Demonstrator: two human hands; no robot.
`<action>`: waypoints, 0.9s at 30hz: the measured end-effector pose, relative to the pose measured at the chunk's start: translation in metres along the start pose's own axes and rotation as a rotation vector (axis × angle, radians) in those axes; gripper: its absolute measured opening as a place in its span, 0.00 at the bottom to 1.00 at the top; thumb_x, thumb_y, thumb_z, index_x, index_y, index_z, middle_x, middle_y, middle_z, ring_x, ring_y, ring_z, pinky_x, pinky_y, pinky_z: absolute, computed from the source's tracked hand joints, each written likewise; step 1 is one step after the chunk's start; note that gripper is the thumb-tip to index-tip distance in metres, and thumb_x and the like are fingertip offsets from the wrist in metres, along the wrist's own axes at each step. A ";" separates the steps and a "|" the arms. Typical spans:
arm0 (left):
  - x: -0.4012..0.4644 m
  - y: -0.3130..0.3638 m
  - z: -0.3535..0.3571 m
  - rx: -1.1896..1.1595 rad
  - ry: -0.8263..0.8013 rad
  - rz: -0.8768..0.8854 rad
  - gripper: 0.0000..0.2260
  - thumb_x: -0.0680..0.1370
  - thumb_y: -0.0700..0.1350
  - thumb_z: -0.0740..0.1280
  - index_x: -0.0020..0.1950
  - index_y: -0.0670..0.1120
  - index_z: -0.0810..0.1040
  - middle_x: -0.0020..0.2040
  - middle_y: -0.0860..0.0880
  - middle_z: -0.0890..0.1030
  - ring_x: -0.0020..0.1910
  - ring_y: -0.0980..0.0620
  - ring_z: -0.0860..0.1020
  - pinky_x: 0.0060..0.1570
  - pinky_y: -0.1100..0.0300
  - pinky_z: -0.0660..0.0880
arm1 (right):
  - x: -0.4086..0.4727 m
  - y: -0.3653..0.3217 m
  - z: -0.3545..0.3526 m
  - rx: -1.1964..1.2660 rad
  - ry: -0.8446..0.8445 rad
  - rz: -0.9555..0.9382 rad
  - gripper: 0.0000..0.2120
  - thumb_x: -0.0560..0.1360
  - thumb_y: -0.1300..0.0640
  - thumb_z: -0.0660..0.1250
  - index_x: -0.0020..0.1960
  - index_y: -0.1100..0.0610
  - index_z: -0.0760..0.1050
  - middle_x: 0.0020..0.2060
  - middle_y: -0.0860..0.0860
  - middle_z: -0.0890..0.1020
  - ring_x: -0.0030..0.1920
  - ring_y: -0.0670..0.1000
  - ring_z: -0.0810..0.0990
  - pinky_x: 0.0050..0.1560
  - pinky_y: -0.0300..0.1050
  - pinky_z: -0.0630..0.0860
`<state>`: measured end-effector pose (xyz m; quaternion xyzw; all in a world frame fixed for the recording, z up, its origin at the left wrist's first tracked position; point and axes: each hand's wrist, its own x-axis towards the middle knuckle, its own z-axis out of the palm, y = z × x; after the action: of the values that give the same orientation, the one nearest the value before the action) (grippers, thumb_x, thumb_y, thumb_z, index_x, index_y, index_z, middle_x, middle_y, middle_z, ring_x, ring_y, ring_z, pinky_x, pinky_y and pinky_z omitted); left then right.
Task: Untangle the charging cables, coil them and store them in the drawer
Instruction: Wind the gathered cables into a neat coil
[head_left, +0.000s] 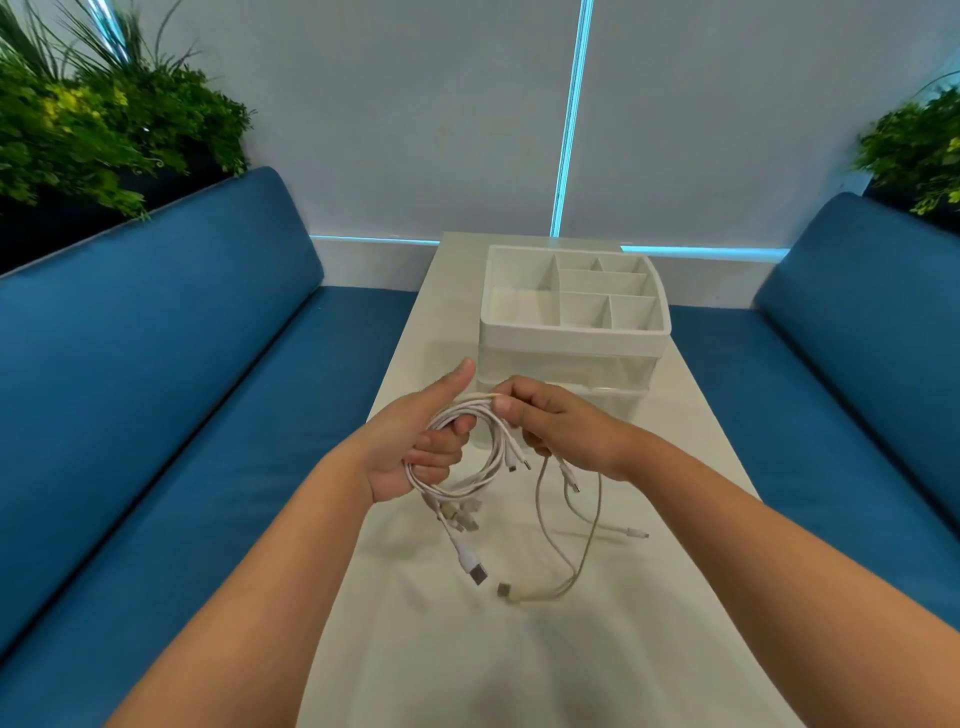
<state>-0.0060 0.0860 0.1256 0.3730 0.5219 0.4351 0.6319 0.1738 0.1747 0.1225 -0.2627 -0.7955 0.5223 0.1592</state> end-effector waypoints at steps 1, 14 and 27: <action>0.001 0.000 0.001 -0.007 0.006 0.008 0.22 0.72 0.63 0.66 0.31 0.46 0.71 0.22 0.53 0.57 0.20 0.57 0.53 0.24 0.62 0.50 | -0.001 -0.001 0.003 0.007 -0.004 0.008 0.15 0.82 0.49 0.57 0.59 0.58 0.76 0.30 0.40 0.72 0.30 0.42 0.67 0.35 0.35 0.67; 0.008 -0.007 0.008 -0.115 0.139 0.046 0.19 0.79 0.57 0.65 0.35 0.46 0.71 0.23 0.53 0.58 0.20 0.57 0.55 0.22 0.64 0.54 | 0.000 0.009 0.020 0.101 0.032 0.011 0.11 0.81 0.54 0.63 0.57 0.61 0.75 0.39 0.50 0.80 0.39 0.47 0.80 0.43 0.42 0.78; 0.008 -0.016 0.011 -0.311 0.120 0.093 0.20 0.77 0.58 0.65 0.33 0.45 0.72 0.20 0.53 0.58 0.17 0.58 0.55 0.18 0.66 0.54 | -0.008 0.011 0.033 0.178 0.131 -0.020 0.16 0.82 0.52 0.59 0.59 0.63 0.75 0.37 0.48 0.81 0.38 0.44 0.78 0.40 0.34 0.73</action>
<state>0.0079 0.0874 0.1104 0.2679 0.4672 0.5610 0.6287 0.1661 0.1487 0.0992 -0.2731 -0.7364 0.5711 0.2387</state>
